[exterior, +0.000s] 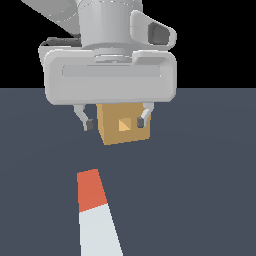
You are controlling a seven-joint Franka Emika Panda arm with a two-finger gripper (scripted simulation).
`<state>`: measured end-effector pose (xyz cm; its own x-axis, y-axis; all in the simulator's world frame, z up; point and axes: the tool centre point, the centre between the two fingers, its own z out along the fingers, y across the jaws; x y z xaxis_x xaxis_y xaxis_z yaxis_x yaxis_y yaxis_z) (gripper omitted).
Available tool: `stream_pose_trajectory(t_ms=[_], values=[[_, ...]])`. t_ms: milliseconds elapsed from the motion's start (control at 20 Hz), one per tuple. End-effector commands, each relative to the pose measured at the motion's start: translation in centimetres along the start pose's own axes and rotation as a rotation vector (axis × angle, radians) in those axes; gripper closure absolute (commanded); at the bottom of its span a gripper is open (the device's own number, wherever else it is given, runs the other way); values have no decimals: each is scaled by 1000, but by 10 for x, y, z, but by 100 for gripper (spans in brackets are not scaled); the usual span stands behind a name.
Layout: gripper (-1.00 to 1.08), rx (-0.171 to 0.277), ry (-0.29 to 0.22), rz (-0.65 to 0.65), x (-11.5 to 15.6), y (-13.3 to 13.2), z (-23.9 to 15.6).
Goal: Insert the peg into the horizontal hole in a box.
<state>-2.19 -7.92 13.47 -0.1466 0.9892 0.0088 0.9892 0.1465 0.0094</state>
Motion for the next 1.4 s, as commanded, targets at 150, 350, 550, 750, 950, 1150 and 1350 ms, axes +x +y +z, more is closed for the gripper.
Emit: stream_pose_trajectory(t_ms=[150,350,550,750,950,1150,1350], values=[[-92,3,-2,-75,-40,-14,20],[-92,6,-4,-128,-69,-21,34],[-92,8,-5,-173,-94,-25,46],[-92,9,-6,-208,-113,-27,55],[-92,10,-7,-231,-127,-28,62],[-92,10,-8,-243,-133,-28,65],[-92,10,-8,-242,-133,-27,64]])
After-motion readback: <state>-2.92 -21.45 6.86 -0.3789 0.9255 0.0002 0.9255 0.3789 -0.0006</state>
